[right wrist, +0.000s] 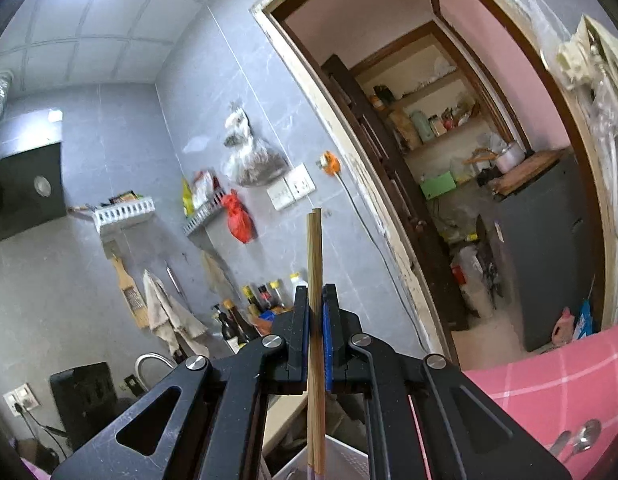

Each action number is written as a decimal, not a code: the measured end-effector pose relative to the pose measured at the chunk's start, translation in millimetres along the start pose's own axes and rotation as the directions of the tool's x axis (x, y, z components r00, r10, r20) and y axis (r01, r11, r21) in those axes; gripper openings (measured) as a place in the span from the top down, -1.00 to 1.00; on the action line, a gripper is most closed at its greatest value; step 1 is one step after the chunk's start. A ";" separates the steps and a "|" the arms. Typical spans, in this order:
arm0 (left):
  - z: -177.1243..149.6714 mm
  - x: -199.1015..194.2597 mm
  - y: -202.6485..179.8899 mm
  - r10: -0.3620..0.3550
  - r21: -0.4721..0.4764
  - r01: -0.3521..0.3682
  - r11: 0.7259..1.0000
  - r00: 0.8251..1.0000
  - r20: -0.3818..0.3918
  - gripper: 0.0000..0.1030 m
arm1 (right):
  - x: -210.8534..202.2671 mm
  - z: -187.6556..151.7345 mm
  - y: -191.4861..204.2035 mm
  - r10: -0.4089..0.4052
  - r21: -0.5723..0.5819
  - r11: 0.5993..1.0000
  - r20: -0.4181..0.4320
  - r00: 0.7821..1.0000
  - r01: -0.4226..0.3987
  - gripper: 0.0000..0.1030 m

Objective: Organize utensils
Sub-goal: 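Carry the knife with left into the white holder while right drops the chopsticks in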

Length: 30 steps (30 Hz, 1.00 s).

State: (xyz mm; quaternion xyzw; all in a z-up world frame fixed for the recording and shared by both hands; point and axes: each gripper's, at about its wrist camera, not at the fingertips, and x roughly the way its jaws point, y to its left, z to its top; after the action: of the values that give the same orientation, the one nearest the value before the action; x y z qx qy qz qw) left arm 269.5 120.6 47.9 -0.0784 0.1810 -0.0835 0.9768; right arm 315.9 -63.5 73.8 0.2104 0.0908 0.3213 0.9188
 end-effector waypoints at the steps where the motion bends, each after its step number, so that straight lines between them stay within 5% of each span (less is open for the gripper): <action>1: -2.4 0.8 1.4 -0.002 -0.004 0.002 1.000 1.000 0.006 0.95 | 5.1 -4.2 -0.6 -0.002 -0.005 1.000 -0.008 1.000 0.002 0.89; 13: -48.1 12.7 -18.3 0.095 0.178 -0.105 0.978 0.993 0.066 0.94 | 50.6 -43.8 -10.7 -0.052 -0.114 0.993 -0.114 0.992 0.039 0.89; 30: -63.6 10.8 -5.1 0.077 0.091 -0.069 0.993 0.993 -0.088 0.93 | 42.4 -65.7 -15.2 0.008 -0.112 0.993 -0.202 0.979 -0.031 0.89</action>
State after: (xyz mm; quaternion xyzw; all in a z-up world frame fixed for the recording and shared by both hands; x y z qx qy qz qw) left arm 255.4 105.7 -13.5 -0.0247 0.2245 -0.0593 0.9724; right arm 337.4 -26.1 6.9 0.1245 0.1625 0.3547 0.9123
